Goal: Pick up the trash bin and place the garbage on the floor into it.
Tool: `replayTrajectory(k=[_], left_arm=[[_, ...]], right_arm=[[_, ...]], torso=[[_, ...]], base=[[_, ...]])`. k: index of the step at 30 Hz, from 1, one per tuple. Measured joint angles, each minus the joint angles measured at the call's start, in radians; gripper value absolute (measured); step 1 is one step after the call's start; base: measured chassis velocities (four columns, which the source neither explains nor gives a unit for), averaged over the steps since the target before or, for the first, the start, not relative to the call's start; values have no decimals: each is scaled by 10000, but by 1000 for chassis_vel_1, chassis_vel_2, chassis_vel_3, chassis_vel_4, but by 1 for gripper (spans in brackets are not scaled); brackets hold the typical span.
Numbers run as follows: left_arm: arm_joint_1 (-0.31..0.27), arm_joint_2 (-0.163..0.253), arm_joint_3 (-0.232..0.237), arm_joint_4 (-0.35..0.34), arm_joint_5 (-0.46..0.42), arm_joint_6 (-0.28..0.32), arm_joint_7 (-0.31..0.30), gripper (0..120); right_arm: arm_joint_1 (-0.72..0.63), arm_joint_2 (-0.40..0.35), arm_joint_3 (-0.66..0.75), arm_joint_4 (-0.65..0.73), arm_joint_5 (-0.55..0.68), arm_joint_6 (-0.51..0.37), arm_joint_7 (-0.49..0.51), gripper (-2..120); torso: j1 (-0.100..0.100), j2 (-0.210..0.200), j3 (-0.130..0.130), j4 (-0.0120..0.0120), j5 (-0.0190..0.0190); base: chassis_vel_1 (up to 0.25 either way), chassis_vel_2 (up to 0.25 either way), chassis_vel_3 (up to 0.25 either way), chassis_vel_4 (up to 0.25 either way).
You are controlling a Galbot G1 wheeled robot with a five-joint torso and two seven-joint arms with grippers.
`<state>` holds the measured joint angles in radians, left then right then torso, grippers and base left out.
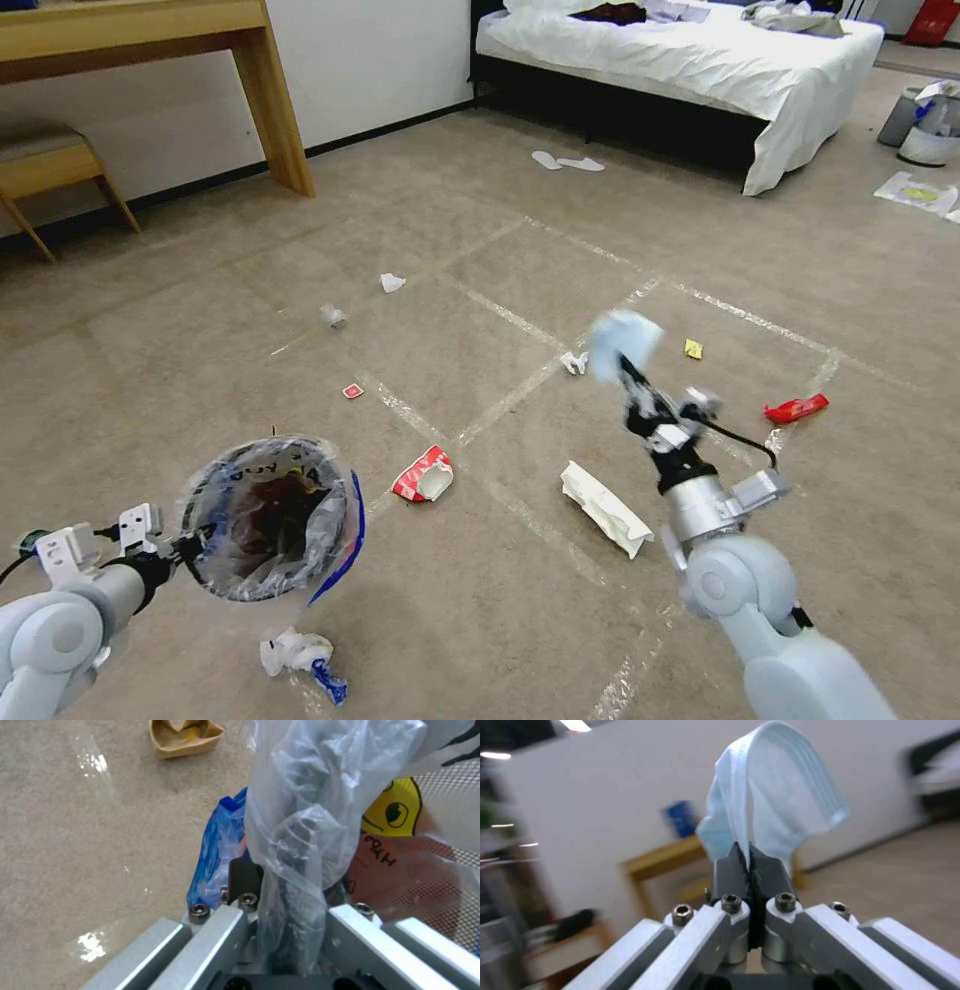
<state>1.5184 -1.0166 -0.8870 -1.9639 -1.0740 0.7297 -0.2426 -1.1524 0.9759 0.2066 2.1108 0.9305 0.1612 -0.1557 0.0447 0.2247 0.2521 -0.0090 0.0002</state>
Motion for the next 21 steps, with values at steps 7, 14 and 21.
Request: replayTrajectory(k=[7,14,21], left_arm=[[-83,16,224,-155,-90,46,-146,0],[-125,-200,551,-608,-170,55,-320,0],[-159,-226,624,-773,-272,60,-485,0]], right_arm=[[1256,-1232,-1887,494,793,23,-203,0],[4483,-1551,-5282,583,1741,-784,1488,0],[6215,-984,-7117,434,2484,-1710,2554,0]], torso=[[0,-1,1,-3,0],[2,-1,2,0,-3],[3,-1,2,-1,-4]], base=[[0,0,0,0],[0,0,0,0],[0,0,0,0]])
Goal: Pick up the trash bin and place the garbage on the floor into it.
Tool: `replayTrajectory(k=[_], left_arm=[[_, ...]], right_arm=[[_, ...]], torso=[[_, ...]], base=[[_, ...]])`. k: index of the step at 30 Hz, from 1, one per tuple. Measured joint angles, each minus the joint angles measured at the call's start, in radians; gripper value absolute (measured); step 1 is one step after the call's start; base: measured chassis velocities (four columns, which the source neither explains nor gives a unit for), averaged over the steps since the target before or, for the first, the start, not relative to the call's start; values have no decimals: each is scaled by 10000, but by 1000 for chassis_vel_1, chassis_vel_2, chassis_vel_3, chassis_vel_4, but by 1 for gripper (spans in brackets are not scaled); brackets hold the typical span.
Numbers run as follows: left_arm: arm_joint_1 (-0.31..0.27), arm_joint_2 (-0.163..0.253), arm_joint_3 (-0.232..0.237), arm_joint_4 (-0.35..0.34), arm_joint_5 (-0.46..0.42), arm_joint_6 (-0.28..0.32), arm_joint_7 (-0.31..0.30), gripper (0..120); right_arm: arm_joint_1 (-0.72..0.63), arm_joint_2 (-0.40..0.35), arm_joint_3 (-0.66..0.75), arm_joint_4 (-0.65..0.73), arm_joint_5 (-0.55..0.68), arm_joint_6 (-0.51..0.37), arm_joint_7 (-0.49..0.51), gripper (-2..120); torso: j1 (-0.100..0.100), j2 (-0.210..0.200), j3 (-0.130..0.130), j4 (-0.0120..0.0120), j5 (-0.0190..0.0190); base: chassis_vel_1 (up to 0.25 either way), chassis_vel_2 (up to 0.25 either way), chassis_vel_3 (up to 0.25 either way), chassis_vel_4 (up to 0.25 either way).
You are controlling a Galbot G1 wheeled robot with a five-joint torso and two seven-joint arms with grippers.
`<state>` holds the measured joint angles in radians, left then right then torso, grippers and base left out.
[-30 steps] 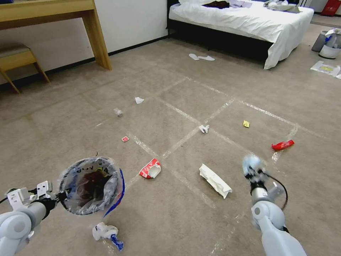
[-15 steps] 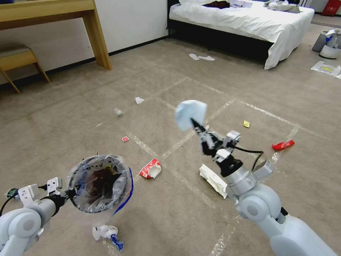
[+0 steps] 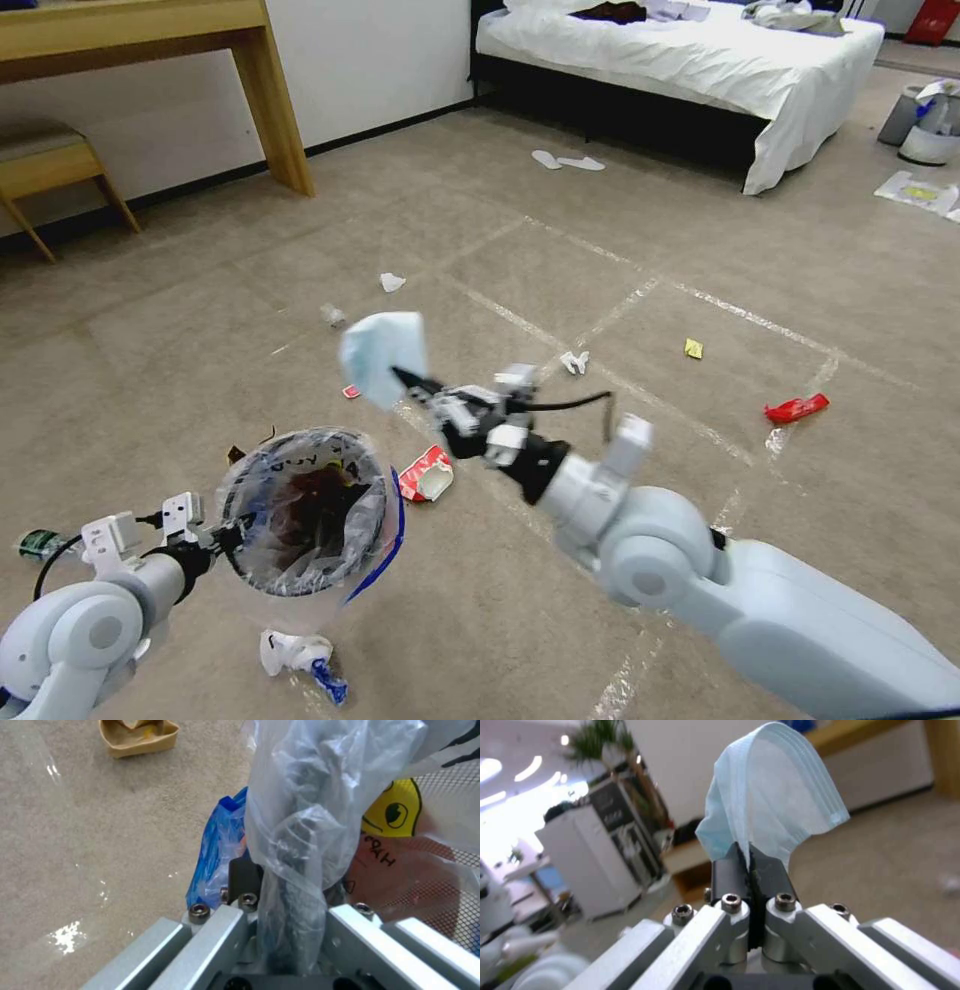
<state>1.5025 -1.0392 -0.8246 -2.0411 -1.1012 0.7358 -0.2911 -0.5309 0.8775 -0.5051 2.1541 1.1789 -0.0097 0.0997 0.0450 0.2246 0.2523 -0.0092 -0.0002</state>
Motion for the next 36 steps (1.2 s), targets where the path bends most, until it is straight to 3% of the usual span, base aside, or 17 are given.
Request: replayTrajectory(k=[5,16,36], left_arm=[[-27,141,0,-10,-386,1,-251,0],[-92,457,-136,248,-701,1,-331,0],[-182,577,-229,303,-838,0,-307,0]], right_arm=[[1028,349,-1499,-261,362,-469,707,0],[2779,1040,-3159,-690,948,-1502,2056,0],[2777,1807,-4179,-1741,549,-2242,3214,0]], torso=[[0,0,0,0,0],[0,0,-1,1,-1],[-1,0,-1,0,1]], base=[[0,0,0,0],[0,0,0,0],[0,0,0,0]])
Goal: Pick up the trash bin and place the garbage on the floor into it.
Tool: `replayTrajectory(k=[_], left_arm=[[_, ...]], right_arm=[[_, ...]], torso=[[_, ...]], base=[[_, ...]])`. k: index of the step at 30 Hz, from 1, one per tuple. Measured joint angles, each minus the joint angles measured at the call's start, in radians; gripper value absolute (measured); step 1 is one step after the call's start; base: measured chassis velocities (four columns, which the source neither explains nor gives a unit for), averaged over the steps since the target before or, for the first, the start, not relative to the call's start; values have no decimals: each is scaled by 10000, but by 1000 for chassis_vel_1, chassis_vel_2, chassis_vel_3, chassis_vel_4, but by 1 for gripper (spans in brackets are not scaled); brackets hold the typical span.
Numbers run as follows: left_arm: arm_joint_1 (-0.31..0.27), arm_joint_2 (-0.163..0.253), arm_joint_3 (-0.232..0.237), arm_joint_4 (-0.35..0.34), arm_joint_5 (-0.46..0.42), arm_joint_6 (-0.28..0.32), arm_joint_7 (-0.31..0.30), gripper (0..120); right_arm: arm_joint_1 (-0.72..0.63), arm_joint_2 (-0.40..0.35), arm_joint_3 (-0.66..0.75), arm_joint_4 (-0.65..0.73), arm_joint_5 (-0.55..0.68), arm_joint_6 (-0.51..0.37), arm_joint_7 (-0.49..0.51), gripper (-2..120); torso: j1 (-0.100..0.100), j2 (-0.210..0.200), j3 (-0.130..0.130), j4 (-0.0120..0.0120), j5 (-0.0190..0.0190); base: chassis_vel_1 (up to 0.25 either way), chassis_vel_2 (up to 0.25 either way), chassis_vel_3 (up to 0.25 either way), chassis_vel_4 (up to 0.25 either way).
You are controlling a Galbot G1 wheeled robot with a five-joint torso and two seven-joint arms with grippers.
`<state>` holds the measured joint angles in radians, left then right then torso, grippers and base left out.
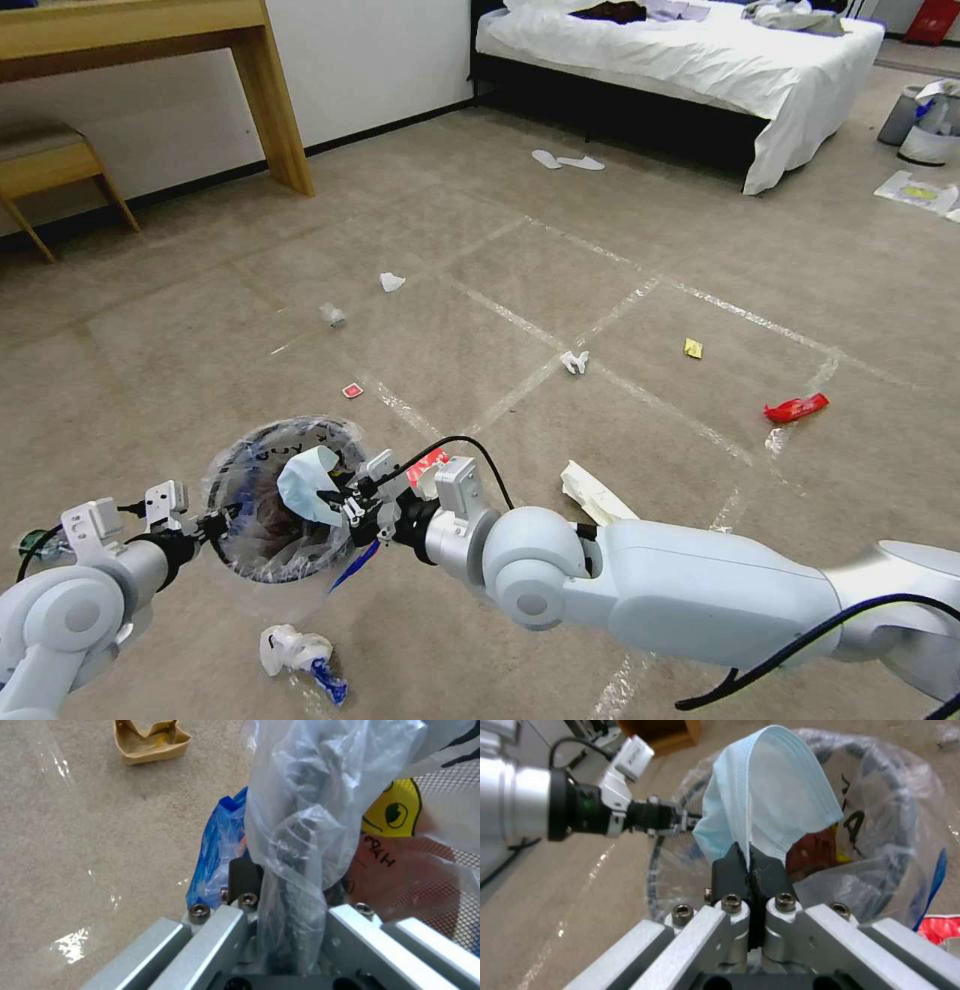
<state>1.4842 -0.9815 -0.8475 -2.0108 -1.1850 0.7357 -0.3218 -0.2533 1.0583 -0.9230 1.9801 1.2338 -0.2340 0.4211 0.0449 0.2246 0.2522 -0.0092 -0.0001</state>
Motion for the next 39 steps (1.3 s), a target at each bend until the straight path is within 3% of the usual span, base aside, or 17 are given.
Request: replayTrajectory(k=[21,39], left_arm=[[130,-116,-94,-156,76,-4,40,0],[76,-96,-96,98,193,-4,66,0]], right_arm=[[368,1165,-471,-729,-77,-199,339,0],[-82,469,-270,-434,-160,-559,916,0]], torso=[[-2,-1,1,0,0],[-1,0,0,0,1]], base=[[0,0,0,0],[0,0,0,0]])
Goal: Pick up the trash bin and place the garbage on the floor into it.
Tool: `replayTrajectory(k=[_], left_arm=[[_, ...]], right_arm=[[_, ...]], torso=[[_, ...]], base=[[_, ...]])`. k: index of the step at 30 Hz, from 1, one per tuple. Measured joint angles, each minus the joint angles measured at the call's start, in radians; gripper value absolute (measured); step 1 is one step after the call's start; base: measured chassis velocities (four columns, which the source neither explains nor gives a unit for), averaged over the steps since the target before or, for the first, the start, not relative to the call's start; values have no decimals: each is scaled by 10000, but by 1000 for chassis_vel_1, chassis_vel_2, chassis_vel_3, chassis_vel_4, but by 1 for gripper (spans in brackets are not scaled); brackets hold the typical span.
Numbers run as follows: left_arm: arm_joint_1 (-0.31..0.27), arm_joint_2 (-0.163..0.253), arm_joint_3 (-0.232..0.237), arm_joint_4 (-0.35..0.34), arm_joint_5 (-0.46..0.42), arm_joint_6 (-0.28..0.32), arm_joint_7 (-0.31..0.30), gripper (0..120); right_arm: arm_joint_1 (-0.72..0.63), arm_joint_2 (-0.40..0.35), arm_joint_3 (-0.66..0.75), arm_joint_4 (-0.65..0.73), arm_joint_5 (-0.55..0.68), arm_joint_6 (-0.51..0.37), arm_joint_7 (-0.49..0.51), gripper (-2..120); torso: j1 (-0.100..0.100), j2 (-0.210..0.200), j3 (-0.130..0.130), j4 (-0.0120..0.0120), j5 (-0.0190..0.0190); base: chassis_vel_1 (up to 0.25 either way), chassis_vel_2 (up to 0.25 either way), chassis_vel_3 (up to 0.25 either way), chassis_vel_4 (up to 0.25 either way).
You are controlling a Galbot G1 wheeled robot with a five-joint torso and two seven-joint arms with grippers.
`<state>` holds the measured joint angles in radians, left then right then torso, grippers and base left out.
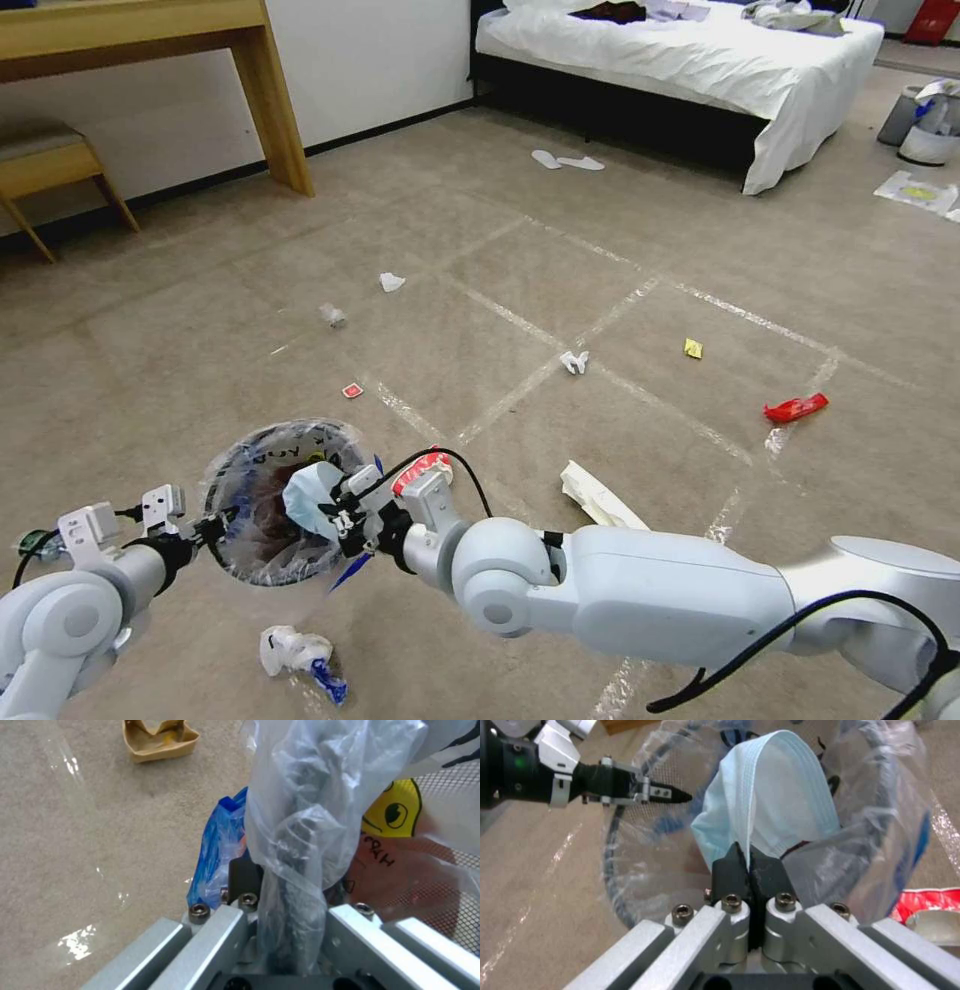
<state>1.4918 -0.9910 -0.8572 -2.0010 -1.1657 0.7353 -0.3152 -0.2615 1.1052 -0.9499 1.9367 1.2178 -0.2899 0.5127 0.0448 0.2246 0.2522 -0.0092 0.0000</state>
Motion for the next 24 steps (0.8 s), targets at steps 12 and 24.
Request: replayTrajectory(k=[12,24], left_arm=[[21,-101,-47,-57,18,0,21,0],[84,-235,-107,-95,129,0,155,0]], right_arm=[[75,475,-93,-130,117,-189,230,16],[210,1157,-243,-431,143,-193,373,61]], torso=[[0,0,0,0,-1],[0,1,0,1,-1]], base=[[0,0,0,0],[0,0,0,0]])
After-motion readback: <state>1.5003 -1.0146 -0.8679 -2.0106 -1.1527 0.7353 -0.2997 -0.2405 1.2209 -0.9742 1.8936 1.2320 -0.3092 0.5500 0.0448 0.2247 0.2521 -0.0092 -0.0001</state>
